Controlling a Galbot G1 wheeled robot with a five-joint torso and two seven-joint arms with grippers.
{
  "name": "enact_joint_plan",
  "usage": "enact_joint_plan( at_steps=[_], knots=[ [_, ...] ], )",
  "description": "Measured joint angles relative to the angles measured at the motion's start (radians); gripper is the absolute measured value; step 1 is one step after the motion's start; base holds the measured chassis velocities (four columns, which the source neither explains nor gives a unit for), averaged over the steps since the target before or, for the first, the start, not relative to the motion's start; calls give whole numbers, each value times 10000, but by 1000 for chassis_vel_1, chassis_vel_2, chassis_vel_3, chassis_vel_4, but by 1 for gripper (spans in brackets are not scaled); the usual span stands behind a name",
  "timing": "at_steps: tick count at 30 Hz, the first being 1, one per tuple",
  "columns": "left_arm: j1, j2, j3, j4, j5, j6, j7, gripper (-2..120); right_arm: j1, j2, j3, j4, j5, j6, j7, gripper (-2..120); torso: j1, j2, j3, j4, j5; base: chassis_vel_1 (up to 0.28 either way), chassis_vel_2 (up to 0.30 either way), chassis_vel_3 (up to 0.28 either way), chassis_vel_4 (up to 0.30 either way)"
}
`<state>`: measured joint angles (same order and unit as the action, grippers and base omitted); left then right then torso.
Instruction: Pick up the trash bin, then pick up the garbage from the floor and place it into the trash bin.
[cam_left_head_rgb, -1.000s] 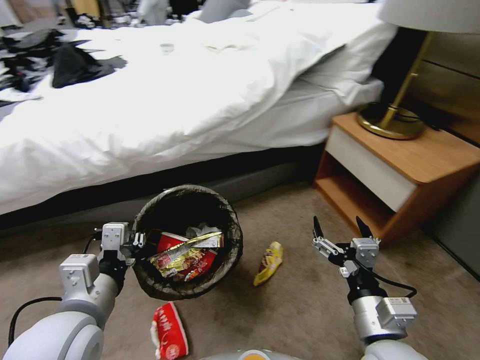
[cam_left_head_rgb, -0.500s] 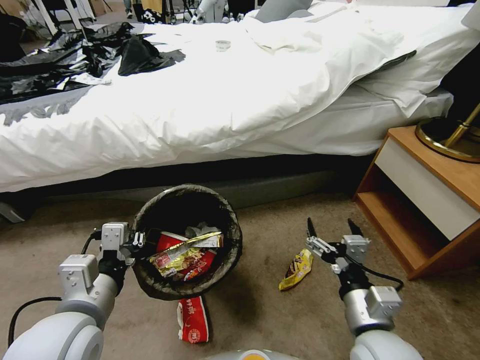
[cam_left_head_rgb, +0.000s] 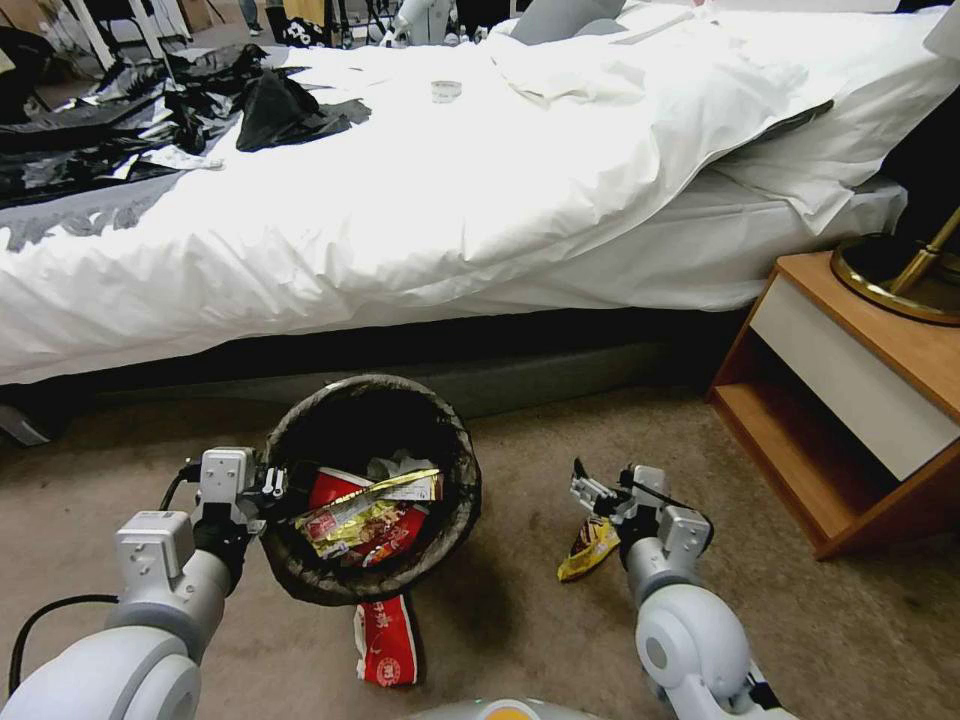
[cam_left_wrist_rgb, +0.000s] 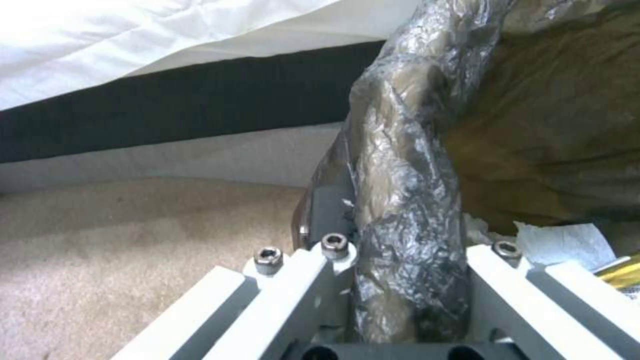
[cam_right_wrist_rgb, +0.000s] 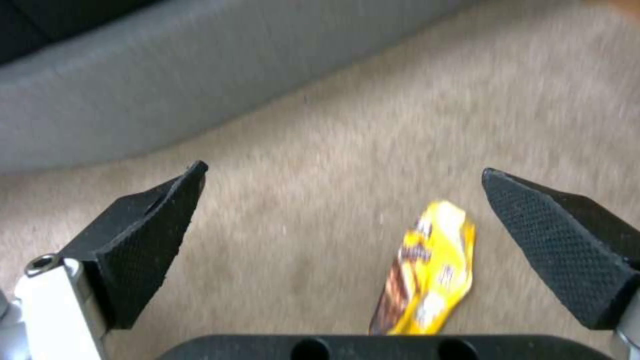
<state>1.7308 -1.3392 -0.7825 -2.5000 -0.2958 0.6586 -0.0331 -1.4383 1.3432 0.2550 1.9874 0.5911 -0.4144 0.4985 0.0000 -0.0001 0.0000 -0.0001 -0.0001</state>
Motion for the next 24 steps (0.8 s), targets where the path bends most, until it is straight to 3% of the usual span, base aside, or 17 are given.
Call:
enact_joint_plan(
  at_steps=[10, 24],
  knots=[
    [-3, 3, 20, 0, -4, 7, -6, 1, 427, 15, -304, -1072, 1048, -367, 534, 100, 0, 0, 0, 1, 2, 0, 0, 0, 0],
    [209, -1, -62, 0, -231, 53, -117, 1, 1181, 129, -637, -2907, 1079, -267, 893, 100, 0, 0, 0, 1, 1, 0, 0, 0, 0]
  ],
)
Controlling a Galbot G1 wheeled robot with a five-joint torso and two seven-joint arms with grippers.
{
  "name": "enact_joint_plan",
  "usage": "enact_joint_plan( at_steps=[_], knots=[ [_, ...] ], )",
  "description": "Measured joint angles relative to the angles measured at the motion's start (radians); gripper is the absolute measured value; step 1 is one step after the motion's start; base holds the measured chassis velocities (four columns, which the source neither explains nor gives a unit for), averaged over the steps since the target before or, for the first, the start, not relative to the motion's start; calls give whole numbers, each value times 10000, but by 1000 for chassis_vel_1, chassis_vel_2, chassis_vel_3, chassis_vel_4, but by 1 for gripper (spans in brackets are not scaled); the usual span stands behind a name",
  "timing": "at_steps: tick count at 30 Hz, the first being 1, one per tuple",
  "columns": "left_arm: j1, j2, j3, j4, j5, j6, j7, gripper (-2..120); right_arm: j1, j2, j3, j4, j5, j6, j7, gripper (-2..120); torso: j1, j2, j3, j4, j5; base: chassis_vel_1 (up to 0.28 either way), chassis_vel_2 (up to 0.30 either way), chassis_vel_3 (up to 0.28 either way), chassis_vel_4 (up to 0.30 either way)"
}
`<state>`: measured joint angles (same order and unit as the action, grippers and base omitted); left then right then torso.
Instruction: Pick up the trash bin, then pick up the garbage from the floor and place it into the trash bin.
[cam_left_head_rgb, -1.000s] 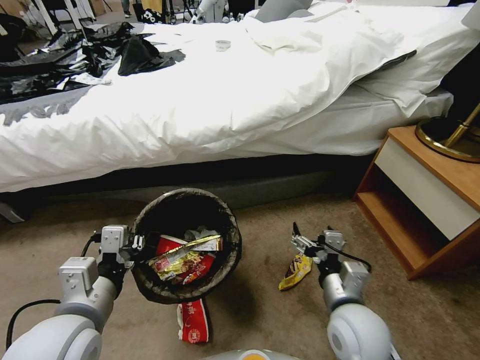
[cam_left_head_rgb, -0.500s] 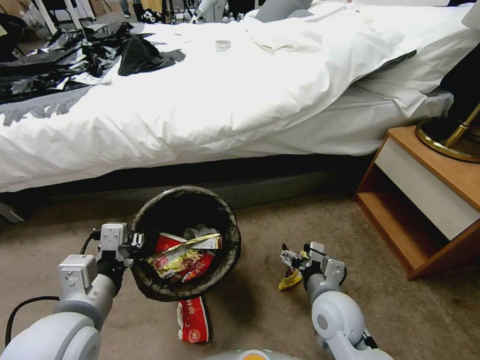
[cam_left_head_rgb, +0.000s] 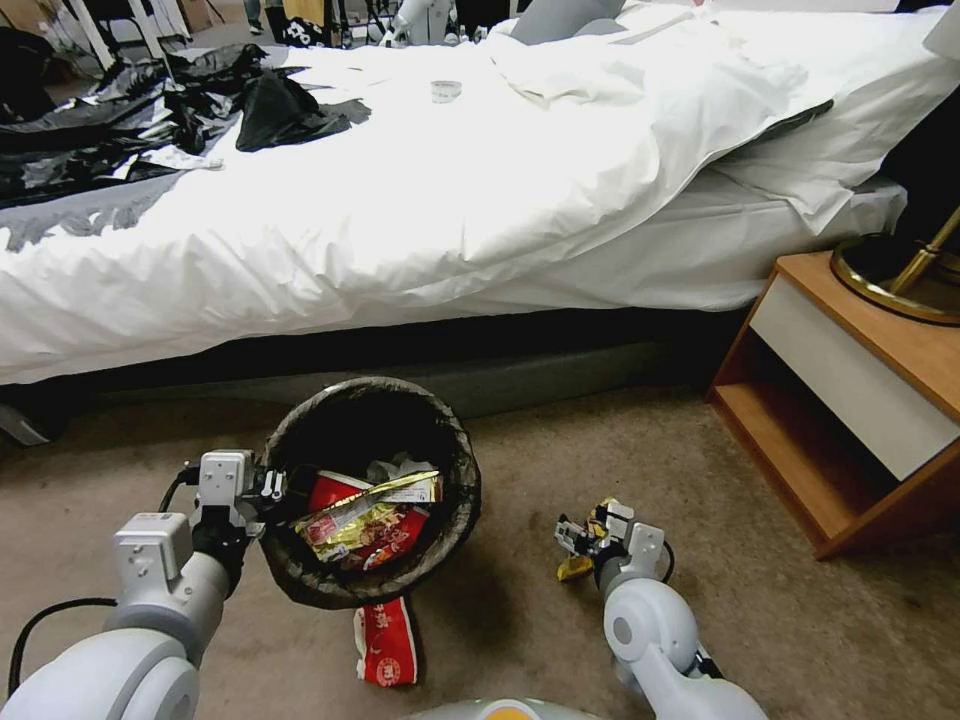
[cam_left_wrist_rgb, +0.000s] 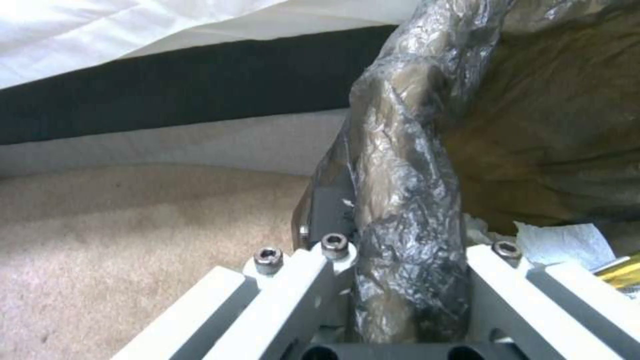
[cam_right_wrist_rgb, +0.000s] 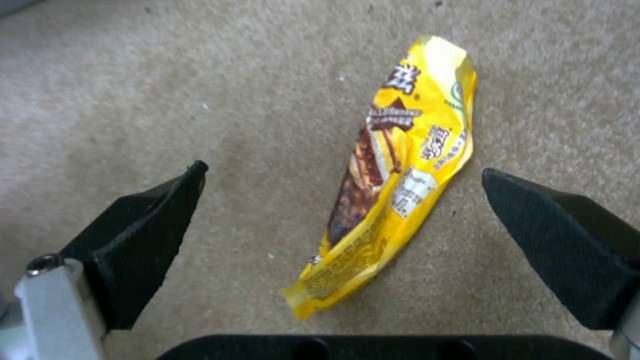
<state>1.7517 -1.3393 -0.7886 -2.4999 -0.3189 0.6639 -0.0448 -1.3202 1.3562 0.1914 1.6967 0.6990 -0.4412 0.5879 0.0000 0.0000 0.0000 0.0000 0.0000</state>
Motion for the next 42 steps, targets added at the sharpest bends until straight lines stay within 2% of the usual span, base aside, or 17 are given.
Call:
enact_joint_plan(
  at_steps=[19, 42],
  knots=[
    [8, -22, 25, 0, -38, 10, -10, 1, 1657, 196, -17, -2450, 709, 331, -228, 100, 0, 0, 0, 0, 0, 0, 0, 0, 0],
    [-52, 48, 5, 0, -107, 19, -12, 1, 1972, 270, 155, -3161, 694, 466, -211, 100, 0, 0, -1, 0, 0, 0, 0, 0, 0]
  ],
)
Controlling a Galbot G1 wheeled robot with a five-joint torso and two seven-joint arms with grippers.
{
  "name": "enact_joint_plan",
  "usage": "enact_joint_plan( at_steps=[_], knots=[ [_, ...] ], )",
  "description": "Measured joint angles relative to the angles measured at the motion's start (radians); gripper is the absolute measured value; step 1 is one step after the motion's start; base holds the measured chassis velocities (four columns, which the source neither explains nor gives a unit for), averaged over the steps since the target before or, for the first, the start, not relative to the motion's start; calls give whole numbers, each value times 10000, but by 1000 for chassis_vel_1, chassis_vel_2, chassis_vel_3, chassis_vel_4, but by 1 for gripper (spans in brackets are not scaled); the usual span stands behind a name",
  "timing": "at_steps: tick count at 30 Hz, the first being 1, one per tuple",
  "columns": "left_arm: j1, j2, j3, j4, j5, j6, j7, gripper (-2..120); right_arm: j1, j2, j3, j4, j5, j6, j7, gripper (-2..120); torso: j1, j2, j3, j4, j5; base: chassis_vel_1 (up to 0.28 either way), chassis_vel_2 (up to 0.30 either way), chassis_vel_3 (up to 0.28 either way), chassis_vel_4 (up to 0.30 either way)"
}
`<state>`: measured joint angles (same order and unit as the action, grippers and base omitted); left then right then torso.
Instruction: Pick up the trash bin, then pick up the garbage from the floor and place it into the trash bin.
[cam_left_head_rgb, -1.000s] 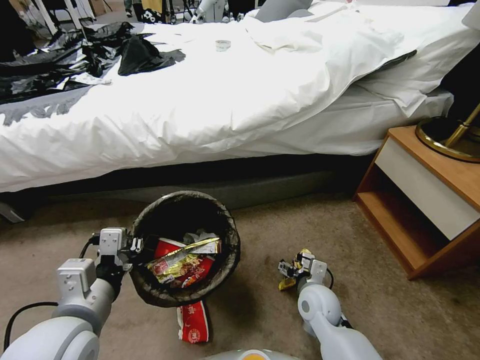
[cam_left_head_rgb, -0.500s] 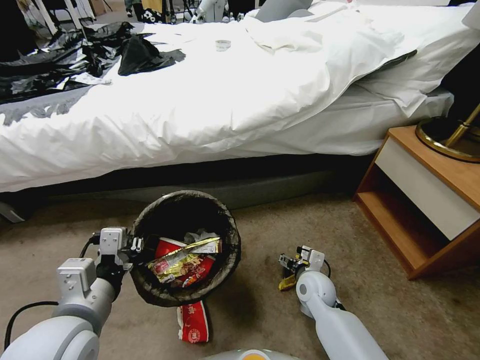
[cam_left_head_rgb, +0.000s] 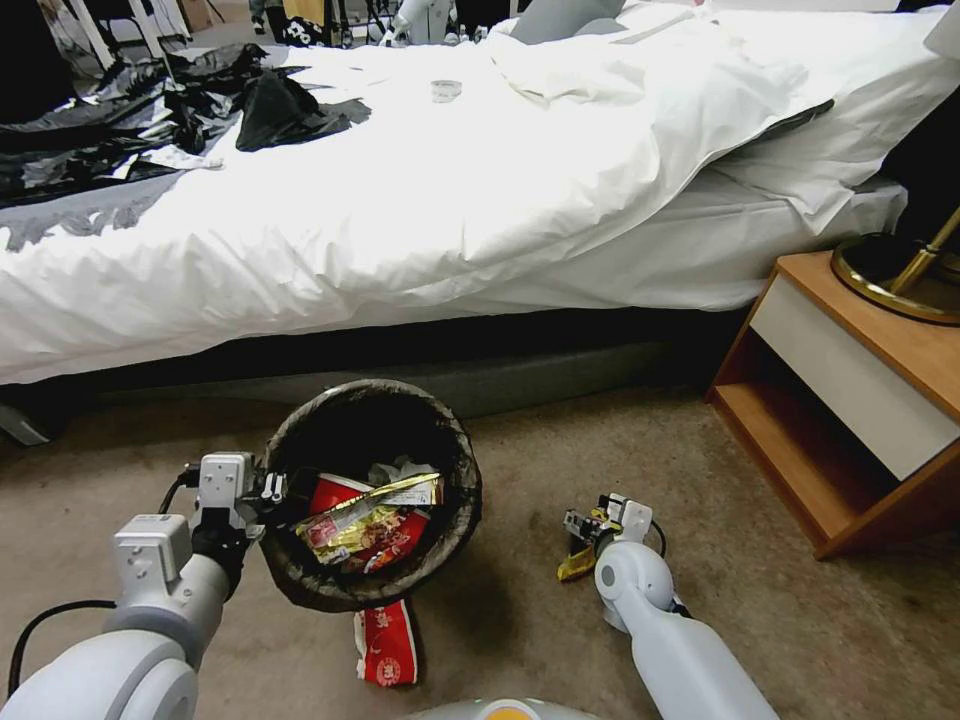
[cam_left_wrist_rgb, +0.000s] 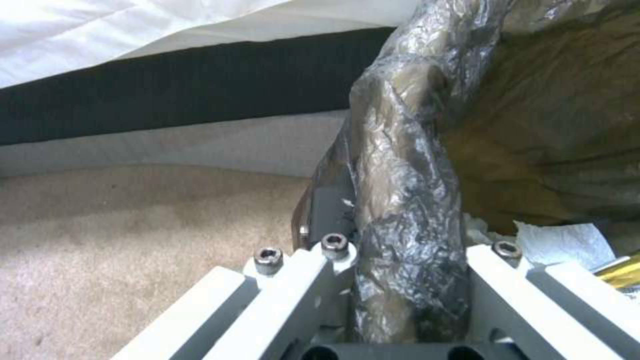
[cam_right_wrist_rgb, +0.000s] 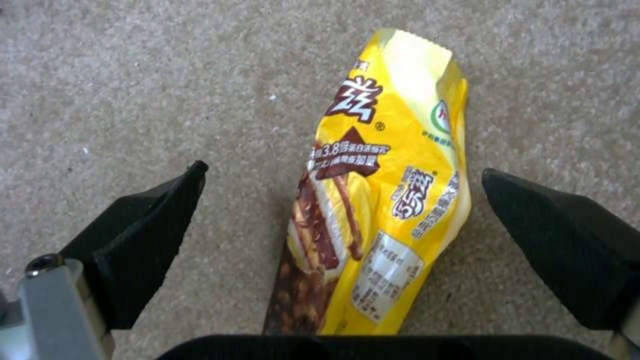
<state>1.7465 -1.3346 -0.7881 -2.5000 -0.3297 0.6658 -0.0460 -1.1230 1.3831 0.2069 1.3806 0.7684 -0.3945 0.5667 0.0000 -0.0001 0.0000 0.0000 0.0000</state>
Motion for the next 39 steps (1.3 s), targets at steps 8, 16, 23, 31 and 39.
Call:
enact_joint_plan(
  at_steps=[8, 16, 23, 31, 39],
  knots=[
    [-11, 5, 9, 0, -1, 0, 0, 1, 115, -3, -10, -323, -13, 112, -13, 100, 0, 0, 0, 0, 0, 0, 0, 0, 0],
    [-49, 35, 9, 0, -1, 0, 0, 1, 287, 38, -58, -808, -22, 275, -40, 100, 0, 0, 0, 0, 0, 0, 0, 0, 0],
    [-69, 43, 42, 0, 1, 0, 4, 1, 311, 20, -49, -983, -40, 366, -104, 100, 0, 0, 1, 0, 0, 0, 0, 0, 0],
    [-83, 66, 50, 0, 4, -2, 8, 1, 289, 7, -57, -1099, -63, 474, -255, 96, 0, 0, 0, 1, 0, 0, 0, 0, 0],
    [-96, 80, 50, 0, 4, -7, 13, 1, 210, 1, -57, -937, -58, 474, -353, 70, -1, 0, 0, 0, 0, 0, 0, 0, 0]
  ],
)
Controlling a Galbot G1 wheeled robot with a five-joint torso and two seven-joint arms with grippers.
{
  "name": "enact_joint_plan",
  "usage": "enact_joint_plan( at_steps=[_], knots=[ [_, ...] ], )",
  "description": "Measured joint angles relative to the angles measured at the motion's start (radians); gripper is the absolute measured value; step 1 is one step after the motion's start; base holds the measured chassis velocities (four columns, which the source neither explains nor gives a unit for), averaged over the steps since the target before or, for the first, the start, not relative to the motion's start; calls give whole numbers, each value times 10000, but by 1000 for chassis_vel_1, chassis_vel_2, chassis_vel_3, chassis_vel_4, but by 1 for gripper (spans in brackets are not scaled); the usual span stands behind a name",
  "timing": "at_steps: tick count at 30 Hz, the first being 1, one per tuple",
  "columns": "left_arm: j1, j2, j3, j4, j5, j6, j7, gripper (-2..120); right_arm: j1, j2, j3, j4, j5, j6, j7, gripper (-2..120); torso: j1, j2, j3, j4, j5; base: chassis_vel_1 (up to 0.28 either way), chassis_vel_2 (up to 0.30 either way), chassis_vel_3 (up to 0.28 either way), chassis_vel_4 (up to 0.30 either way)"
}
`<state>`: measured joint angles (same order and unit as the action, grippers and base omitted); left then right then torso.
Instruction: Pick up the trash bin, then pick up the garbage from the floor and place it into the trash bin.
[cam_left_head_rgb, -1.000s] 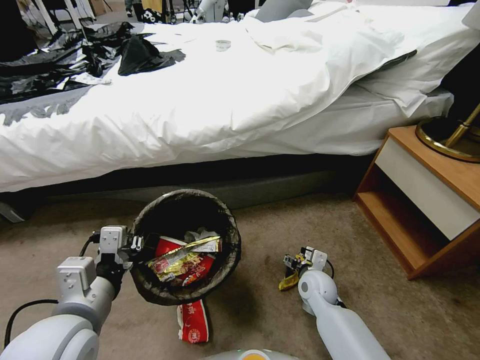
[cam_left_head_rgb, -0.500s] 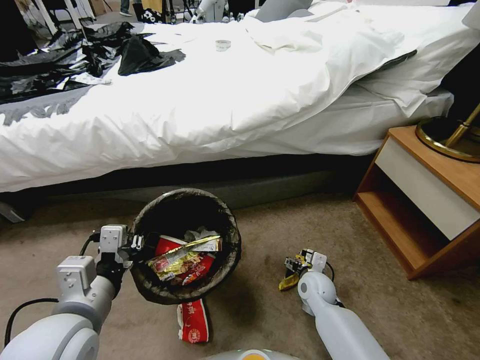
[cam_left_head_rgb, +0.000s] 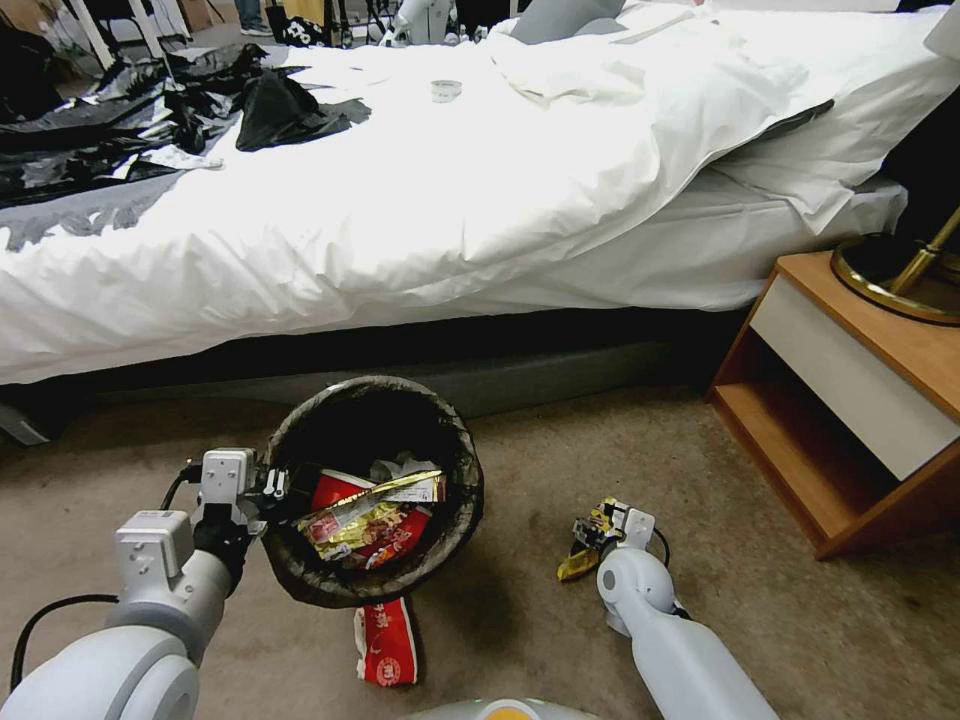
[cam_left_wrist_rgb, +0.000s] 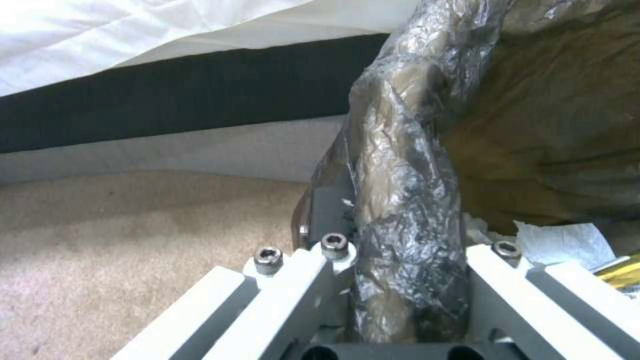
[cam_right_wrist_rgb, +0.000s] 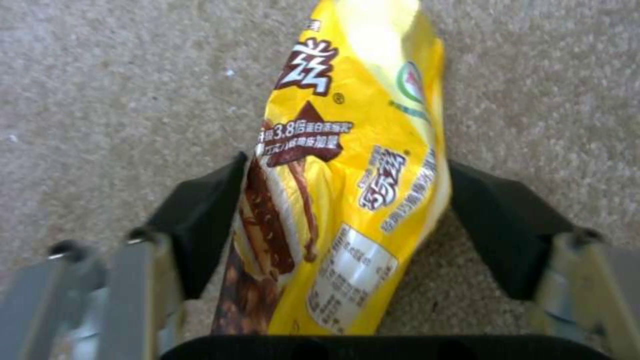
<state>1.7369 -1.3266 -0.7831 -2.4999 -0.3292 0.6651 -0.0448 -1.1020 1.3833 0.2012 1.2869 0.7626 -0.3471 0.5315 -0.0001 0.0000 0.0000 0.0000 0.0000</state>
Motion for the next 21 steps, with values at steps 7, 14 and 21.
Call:
enact_joint_plan(
  at_steps=[7, 14, 21],
  knots=[
    [21, 0, 2, 0, -54, -7, 2, 1, -36, -11, 1, 39, -34, 1, -38, 39, 0, 0, 0, 0, -1, 0, 0, 0, 0],
    [18, 33, -2, 0, -62, -8, 2, 1, -37, -22, 9, 58, -117, 54, -52, 17, 0, 0, 0, 0, 0, 0, 0, 0, 0],
    [54, 18, 4, 0, -62, -7, 4, 1, -48, -91, 46, 169, -209, 170, -96, 0, 0, 0, 0, 0, 0, 0, 0, 0, 0]
  ],
)
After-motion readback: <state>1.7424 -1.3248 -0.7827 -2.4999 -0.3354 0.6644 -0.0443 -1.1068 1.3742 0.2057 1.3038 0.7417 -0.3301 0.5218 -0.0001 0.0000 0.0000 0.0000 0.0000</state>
